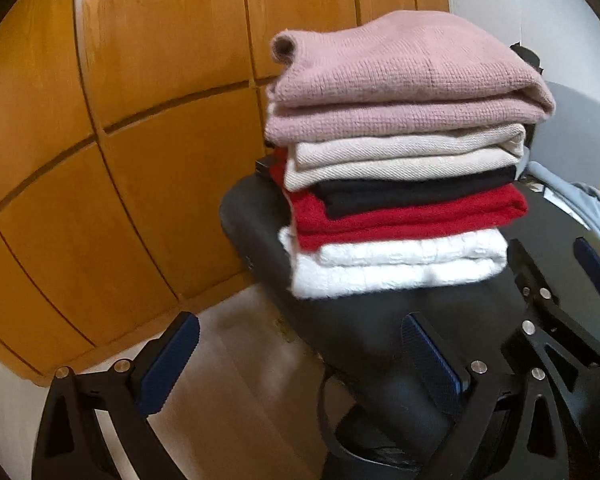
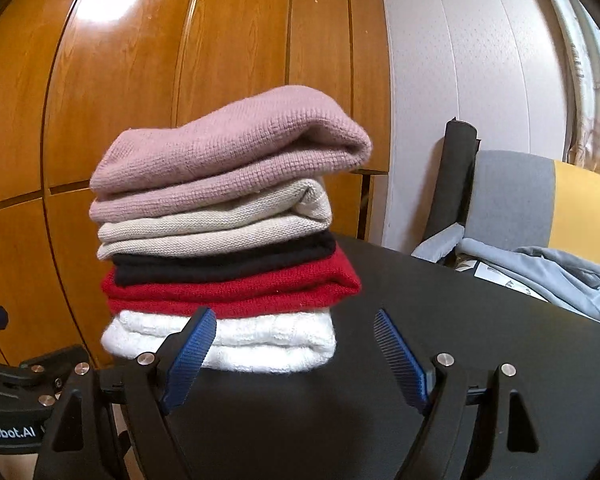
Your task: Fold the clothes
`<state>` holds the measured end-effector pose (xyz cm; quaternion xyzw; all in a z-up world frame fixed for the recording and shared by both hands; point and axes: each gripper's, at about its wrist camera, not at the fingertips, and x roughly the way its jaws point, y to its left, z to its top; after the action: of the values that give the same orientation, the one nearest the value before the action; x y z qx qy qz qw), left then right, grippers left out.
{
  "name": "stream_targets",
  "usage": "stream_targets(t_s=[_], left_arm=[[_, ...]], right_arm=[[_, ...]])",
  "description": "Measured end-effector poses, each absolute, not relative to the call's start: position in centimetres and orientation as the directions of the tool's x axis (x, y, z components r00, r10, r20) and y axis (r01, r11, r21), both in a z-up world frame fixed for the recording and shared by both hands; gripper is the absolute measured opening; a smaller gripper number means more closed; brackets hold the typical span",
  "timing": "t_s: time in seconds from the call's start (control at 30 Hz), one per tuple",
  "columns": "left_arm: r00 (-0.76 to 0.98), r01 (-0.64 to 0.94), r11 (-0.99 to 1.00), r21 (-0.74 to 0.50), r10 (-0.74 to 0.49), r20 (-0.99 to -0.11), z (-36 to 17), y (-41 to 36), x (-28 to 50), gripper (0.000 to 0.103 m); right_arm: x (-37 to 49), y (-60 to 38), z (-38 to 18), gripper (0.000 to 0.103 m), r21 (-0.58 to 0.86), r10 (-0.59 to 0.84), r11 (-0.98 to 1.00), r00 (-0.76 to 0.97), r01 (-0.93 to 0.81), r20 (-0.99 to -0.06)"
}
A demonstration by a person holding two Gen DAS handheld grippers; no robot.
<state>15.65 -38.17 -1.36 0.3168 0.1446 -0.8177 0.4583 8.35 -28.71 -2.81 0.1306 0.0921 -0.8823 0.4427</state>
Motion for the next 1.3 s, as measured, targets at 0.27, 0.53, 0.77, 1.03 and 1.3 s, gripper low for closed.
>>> stream_targets(t_s=[0.27,0.53,0.77,1.03,1.3], left_arm=[[-0.383,0.856,-0.517,0.01,-0.647,-0.66,-1.4,-38.6,16.2,0.102],[-0.4,0.855,-0.518,-0.014,-0.642,-0.654,-1.2,-38.8,16.5,0.102],[-0.522,0.811,-0.56,-0.169,-0.562,-0.642,-1.0,-38.8,17.0,0.102],[-0.412,0.856,-0.514,-0.045,-0.628,-0.66,-1.5,-38.6,16.5,0.098],[-0.397,0.847,-0.532,-0.023,-0.603,-0.691,-2.2,-38.3,16.4,0.097]], right_arm=[[9.1,-28.7,-3.0,0.084,-0.082,-0.759,-0.586,-0.581,0.806,-0.292],[8.4,-28.6,-3.1,0.085,-0.05,-0.759,-0.591,-0.575,0.805,-0.305],[7.4,-28.3,-3.3,0.085,-0.007,-0.747,-0.612,-0.581,0.791,-0.322],[7.6,-28.6,-3.4,0.085,-0.025,-0.742,-0.613,-0.586,0.79,-0.326],[7.3,-28.7,-3.5,0.085,-0.022,-0.737,-0.614,-0.583,0.789,-0.34]])
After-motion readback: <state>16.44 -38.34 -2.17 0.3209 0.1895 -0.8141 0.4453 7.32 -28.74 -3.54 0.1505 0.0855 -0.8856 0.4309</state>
